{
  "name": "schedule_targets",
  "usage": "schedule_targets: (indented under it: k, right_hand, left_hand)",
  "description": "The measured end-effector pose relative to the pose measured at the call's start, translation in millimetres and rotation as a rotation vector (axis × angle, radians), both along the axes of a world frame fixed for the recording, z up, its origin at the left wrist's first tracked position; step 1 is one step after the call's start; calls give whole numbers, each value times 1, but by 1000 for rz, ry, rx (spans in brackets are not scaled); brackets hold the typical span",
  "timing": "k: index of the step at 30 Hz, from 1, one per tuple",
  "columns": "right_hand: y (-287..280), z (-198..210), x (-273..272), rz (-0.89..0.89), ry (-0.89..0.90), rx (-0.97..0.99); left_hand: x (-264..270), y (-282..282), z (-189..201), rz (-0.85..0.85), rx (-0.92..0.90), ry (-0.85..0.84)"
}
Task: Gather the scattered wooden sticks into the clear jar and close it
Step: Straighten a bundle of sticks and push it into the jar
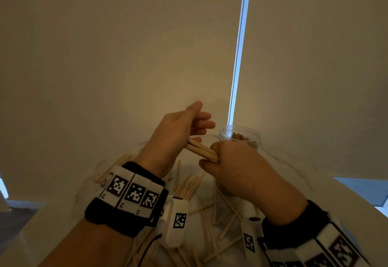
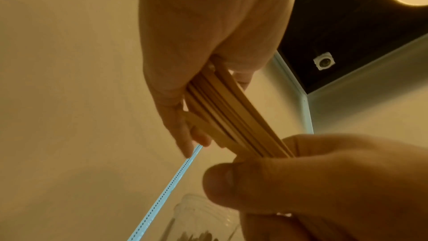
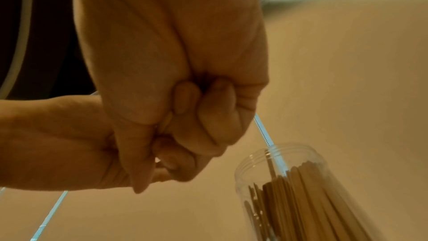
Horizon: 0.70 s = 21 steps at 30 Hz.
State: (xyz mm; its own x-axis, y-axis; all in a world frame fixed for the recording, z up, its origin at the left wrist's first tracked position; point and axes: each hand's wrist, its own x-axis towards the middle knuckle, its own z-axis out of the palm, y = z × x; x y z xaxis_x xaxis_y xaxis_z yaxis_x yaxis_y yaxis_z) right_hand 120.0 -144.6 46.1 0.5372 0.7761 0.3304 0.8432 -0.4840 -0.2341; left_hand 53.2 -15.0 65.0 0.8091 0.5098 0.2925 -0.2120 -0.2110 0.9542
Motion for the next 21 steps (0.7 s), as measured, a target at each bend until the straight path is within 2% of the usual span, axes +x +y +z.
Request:
schedule_targets:
  k: [4,6,8,10,13,15,17,21]
  right_hand:
    - [-1,-4,8,-142,-132,67]
    - [-1,-8,10,-169,-151,62]
    - [1,-11,13,-161,-140,62]
    - [1,-9,14,-117,-98,82]
    - [-2,-4,14,-36,-74,175]
    - [-3,-1,13,-6,-56,326]
    - [-3,2,13,-29,-3,448]
    - [-13,12,26,-105,107,516]
  left_hand:
    - [0,-1,-6,7,145,157]
    - [-1,-2,-10,4,292,216]
    - [-2,-2,-12,56,443,221]
    - [-2,3,-12,107,483,187]
    - [-1,15,-14,176,411,90]
    - [0,23,-16,179,230,-14]
    - [3,23,-18,156,63,-80]
    - [13,5,-23,86,-36,-87]
